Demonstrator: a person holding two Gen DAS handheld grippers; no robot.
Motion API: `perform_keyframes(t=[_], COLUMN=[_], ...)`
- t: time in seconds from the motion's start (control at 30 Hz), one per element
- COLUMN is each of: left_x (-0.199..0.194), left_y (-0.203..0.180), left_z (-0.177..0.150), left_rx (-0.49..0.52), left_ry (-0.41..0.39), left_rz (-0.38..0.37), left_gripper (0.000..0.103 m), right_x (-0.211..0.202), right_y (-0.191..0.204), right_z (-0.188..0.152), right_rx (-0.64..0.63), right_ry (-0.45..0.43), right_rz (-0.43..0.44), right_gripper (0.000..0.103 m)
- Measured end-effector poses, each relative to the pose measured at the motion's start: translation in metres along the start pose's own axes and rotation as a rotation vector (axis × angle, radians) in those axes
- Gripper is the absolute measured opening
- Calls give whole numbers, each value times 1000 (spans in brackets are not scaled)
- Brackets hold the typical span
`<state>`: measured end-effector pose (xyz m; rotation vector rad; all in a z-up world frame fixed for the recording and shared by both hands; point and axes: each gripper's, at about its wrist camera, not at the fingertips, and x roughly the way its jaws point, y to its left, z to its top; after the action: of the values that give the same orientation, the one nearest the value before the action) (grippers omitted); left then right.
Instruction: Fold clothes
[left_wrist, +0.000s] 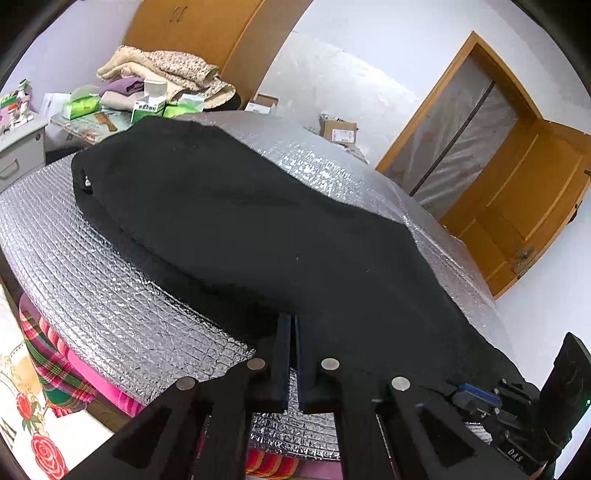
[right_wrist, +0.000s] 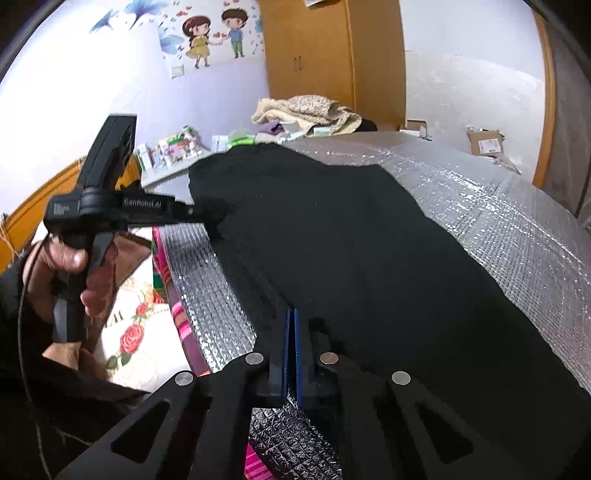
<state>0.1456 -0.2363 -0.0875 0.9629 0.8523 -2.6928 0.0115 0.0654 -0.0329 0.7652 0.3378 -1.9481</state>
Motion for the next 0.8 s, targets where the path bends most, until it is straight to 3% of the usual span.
perform_keyframes(t=[0.2, 0.53, 0.67, 0.8], left_x=[-18, -7, -20, -37], left_y=[-3, 13, 14, 13], left_z=[3, -9, -10, -6], left_rx=[21, -8, 20, 44], left_ry=[-48, 21, -6, -83], left_rz=[-18, -7, 30, 51], left_gripper=[2, 2, 2, 2], right_x=[-14, -2, -16, -27], right_y=[4, 8, 7, 2], right_z=[5, -10, -5, 3], right_rx=[-16, -9, -2, 37], right_ry=[-31, 48, 1, -56], right_rz=[12, 54, 66, 61], right_gripper=[2, 3, 5, 7])
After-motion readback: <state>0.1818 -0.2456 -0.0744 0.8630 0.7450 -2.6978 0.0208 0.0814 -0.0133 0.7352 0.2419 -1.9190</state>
